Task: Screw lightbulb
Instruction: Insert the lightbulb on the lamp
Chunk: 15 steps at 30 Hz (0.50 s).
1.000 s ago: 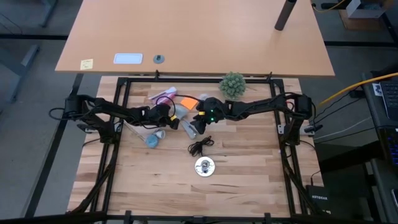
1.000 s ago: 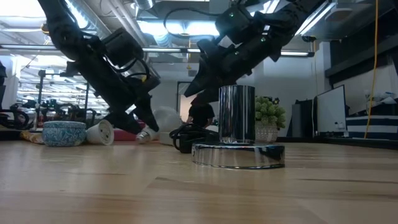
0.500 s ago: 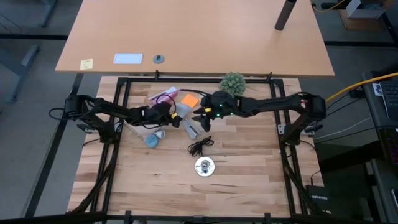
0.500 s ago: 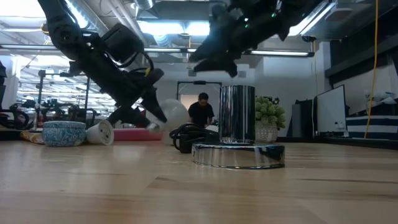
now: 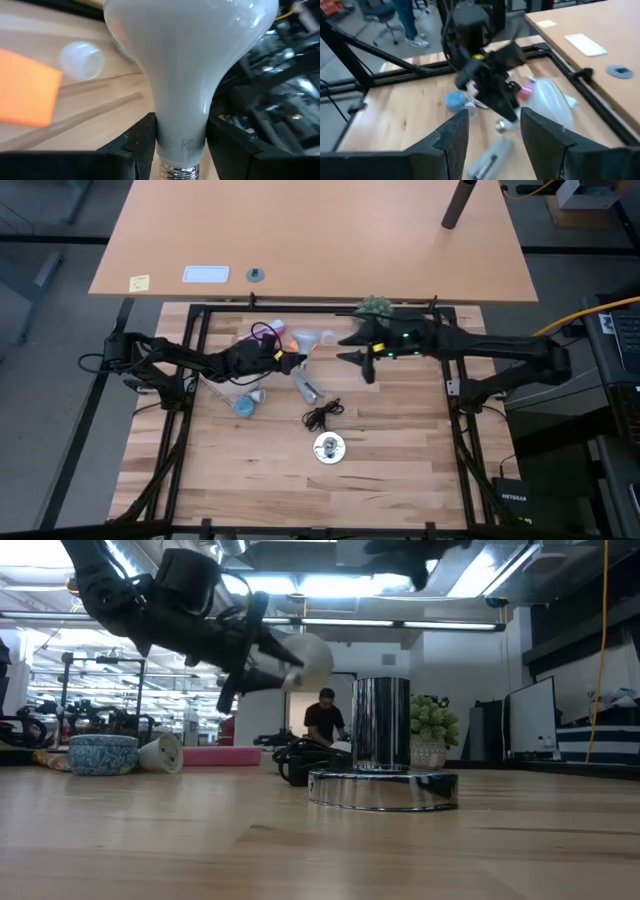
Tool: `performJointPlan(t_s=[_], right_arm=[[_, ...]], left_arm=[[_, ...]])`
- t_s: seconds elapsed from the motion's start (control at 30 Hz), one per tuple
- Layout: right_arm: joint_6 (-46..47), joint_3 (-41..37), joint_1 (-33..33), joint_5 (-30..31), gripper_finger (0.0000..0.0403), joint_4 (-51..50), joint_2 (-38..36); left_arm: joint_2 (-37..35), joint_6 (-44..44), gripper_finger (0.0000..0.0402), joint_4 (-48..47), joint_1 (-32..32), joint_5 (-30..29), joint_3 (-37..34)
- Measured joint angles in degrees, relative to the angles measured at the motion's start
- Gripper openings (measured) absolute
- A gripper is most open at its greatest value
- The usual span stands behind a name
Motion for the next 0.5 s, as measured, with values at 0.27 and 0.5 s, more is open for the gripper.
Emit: performJointPlan(t_s=[0.27, 0.5], right_arm=[[0.30, -0.62, 1.00, -0.02, 0.0179, -13.56, -5.64], [1.70, -7.74, 5.35, -1.03, 0.0179, -7.40, -6.22]], left_arm=[[-0.04, 4.18, 0.0155, 7.23, -4.40, 2.58, 0.04], [-0.04, 7.48, 0.0155, 12.96, -9.75, 2.79, 0.07]])
